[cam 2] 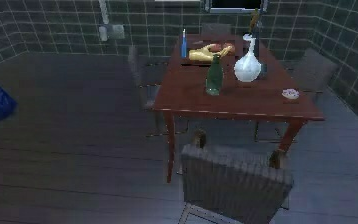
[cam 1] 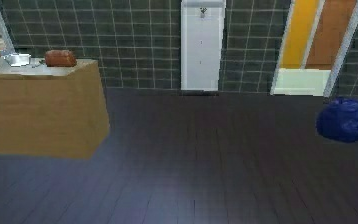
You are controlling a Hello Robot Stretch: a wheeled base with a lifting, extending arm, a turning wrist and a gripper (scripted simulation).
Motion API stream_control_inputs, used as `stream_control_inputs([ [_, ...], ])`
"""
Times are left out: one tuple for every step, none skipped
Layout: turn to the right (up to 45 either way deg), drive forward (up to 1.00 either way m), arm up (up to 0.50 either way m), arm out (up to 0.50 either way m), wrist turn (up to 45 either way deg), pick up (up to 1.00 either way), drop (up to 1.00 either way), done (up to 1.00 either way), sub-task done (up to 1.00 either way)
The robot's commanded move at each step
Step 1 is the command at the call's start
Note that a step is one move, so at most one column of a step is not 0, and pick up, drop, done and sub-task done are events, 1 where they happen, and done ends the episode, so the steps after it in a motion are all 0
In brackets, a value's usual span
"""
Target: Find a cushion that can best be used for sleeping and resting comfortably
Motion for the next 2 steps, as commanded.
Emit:
stream_control_inputs([
  [24.0,0.00,0.00,0.00,0.0,0.00,0.00,0.00,0.00],
  [0.0,1.00,0.00,0.00,0.0,0.00,0.00,0.00,0.00],
])
